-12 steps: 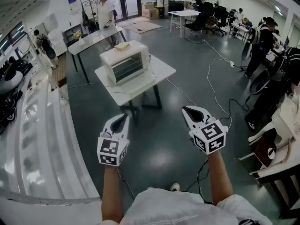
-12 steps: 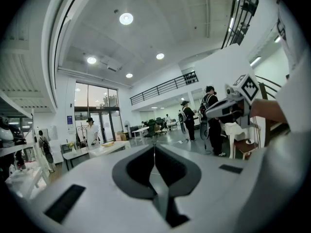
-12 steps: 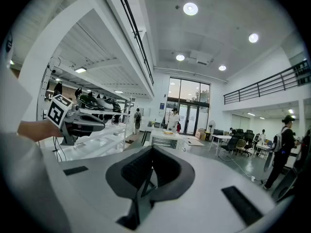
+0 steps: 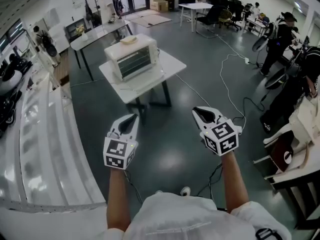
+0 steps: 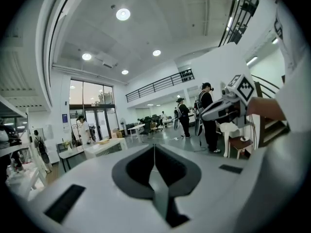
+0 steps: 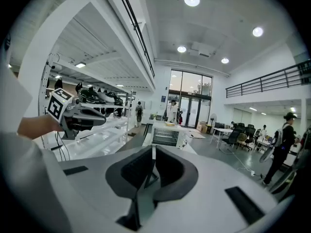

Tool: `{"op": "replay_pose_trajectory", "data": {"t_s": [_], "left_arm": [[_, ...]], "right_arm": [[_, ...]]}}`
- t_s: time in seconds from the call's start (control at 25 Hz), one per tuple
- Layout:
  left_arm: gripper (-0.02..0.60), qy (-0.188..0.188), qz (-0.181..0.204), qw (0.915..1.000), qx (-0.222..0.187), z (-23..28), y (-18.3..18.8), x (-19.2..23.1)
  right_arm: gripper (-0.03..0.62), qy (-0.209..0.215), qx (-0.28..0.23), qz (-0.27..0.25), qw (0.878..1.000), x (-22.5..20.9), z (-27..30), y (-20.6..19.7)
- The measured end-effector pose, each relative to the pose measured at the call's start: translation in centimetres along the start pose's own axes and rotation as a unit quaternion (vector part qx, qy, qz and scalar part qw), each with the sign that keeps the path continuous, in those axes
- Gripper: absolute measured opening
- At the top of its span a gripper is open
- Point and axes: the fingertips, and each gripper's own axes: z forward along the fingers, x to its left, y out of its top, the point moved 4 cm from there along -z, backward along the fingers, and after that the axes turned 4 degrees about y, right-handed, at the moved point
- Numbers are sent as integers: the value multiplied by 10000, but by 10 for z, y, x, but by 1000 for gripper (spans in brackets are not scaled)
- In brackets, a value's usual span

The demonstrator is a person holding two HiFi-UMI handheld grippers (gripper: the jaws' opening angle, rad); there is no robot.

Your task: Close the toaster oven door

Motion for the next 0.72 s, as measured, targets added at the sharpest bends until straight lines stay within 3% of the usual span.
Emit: {"op": "replay_pose_trajectory", "data": {"t_s": [0.24, 0.28, 0.36, 0.72], "left_arm": [[21, 180, -296, 9994, 67, 3, -9, -5], [25, 159, -307, 9994, 67, 3, -10, -7], [94, 118, -318, 9994, 75, 5, -11, -9], [103, 164, -170, 9991, 341, 24, -19, -33]], "right_arm": [[19, 121, -155, 222, 9996, -3, -2, -3], [39, 155, -186, 240, 9994, -3, -2, -3], [146, 212, -244, 254, 9992, -5, -2, -4], [147, 419, -227, 344, 9983, -27, 1, -23]]}}
